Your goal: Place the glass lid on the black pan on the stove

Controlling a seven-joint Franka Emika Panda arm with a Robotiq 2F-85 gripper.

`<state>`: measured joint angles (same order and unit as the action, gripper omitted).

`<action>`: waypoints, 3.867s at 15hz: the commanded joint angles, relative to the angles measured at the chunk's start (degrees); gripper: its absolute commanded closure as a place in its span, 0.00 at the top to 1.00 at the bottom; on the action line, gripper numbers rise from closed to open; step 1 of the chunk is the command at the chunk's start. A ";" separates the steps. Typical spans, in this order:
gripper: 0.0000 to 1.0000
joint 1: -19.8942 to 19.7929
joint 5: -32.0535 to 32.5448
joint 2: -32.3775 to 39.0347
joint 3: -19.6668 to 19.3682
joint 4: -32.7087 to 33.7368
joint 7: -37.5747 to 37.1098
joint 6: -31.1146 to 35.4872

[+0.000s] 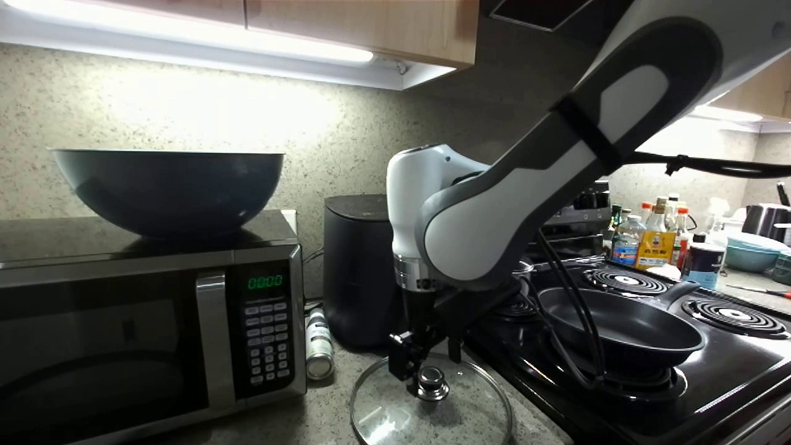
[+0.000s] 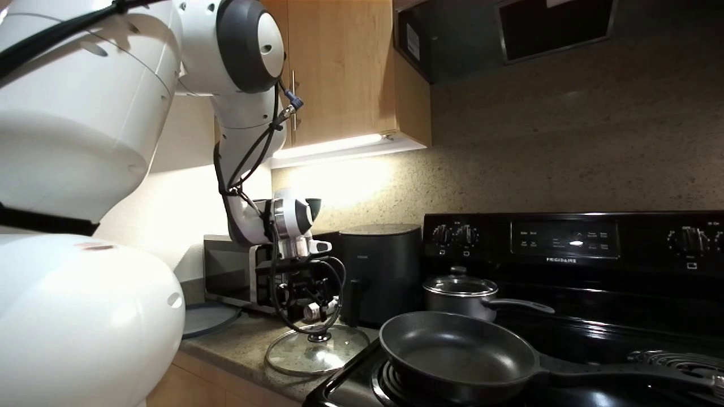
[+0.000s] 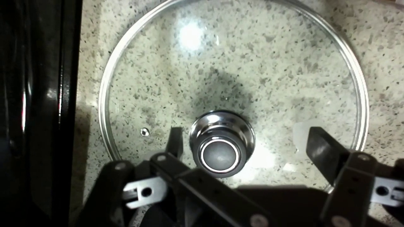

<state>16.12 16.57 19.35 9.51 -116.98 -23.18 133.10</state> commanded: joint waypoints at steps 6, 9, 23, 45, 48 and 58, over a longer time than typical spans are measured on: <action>1.00 0.27 -1.51 4.46 -2.65 3.28 1.51 -0.11; 1.00 0.90 -0.97 4.39 -3.57 3.09 0.40 0.00; 0.75 1.32 -0.59 9.47 -4.81 8.04 2.33 1.96; 1.00 2.60 -2.19 9.27 -6.34 9.05 -2.56 -7.44; 1.00 2.33 -2.20 9.33 -5.93 8.82 -1.55 -6.04; 0.40 2.28 -1.80 9.56 -5.27 8.90 -0.56 -4.88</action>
<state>18.49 15.71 28.50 4.22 -107.66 -25.18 127.47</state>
